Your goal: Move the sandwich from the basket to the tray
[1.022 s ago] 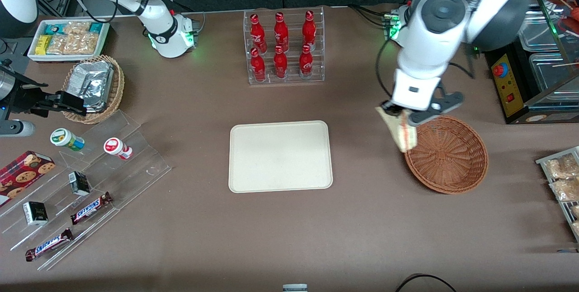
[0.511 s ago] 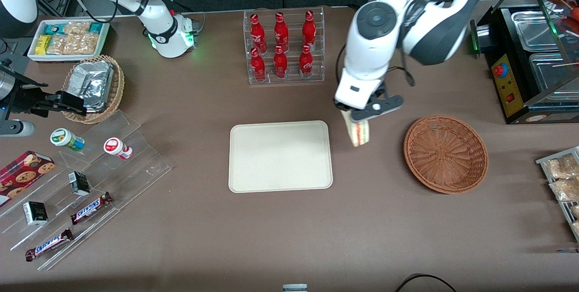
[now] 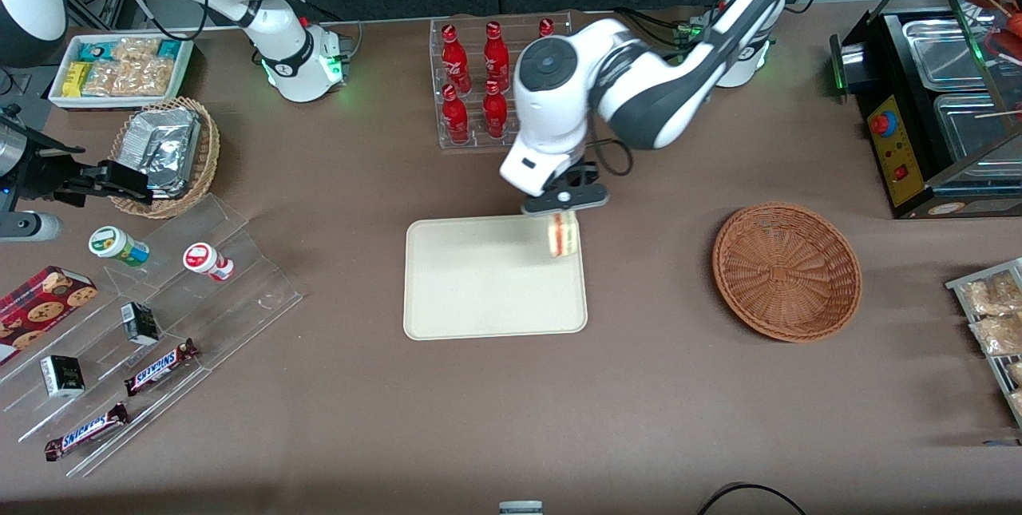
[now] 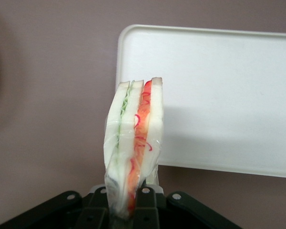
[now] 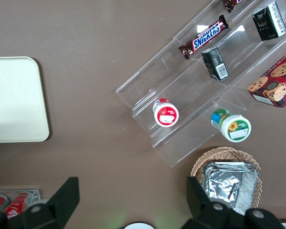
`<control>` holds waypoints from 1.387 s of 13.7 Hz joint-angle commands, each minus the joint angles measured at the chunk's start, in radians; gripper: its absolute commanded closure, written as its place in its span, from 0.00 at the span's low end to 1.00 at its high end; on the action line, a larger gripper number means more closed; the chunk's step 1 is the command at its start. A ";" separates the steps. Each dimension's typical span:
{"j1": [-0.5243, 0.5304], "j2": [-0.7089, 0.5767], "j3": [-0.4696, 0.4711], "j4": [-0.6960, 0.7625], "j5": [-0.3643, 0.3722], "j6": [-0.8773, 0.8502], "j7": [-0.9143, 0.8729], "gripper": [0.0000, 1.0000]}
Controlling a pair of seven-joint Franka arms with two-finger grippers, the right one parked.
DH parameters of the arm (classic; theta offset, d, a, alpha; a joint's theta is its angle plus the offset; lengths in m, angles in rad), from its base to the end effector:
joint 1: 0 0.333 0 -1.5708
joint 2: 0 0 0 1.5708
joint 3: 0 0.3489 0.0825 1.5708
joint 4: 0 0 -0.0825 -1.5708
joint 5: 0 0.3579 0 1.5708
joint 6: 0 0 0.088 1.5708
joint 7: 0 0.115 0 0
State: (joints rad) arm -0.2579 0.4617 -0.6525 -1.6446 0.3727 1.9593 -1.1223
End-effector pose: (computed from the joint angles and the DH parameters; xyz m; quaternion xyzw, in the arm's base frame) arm 0.4617 -0.4548 0.4191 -0.9978 -0.0531 -0.0172 0.0349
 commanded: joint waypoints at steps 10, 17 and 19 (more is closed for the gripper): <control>-0.130 0.369 0.008 0.192 0.330 0.070 -0.145 0.95; -0.149 0.431 0.030 0.244 0.380 0.073 -0.134 0.42; -0.147 0.425 0.030 0.247 0.380 0.073 -0.131 0.02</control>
State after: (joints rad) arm -0.3846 0.8762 -0.6382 -1.4318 0.7298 2.0373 -1.2476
